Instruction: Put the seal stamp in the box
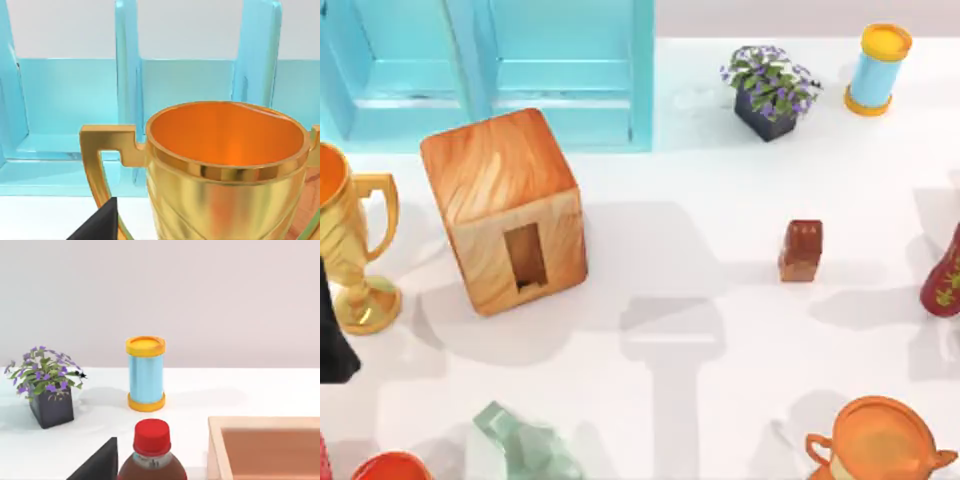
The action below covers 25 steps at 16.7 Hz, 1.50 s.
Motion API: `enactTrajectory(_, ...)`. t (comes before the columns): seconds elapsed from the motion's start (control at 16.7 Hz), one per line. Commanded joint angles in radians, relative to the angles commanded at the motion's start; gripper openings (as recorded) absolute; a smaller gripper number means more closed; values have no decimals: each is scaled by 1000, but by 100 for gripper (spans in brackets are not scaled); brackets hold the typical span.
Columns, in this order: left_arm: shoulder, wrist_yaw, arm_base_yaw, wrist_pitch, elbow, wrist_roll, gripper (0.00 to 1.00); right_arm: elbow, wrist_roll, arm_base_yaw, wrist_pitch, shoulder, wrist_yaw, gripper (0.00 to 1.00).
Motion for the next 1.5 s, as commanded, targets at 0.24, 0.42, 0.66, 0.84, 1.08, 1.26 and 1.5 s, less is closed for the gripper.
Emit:
enactTrajectory(0.24,0,0,0,0,0,0,100,22,3,1,-29,30,0,100)
enactTrajectory(0.42,0,0,0,0,0,0,100,121,20,6,-143,150,3,100)
enactTrajectory(0.66,0,0,0,0,0,0,100,376,69,20,-370,429,7,100)
enactTrajectory(0.84,0,0,0,0,0,0,100,642,125,44,-554,691,9,100)
enactTrajectory(1.08,0,0,0,0,0,0,100,1048,215,98,-781,1073,8,100)
enactTrajectory(1.26,0,0,0,0,0,0,100,1349,283,157,-928,1366,7,100)
enactTrajectory(1.5,0,0,0,0,0,0,100,1671,360,254,-1102,1740,5,100)
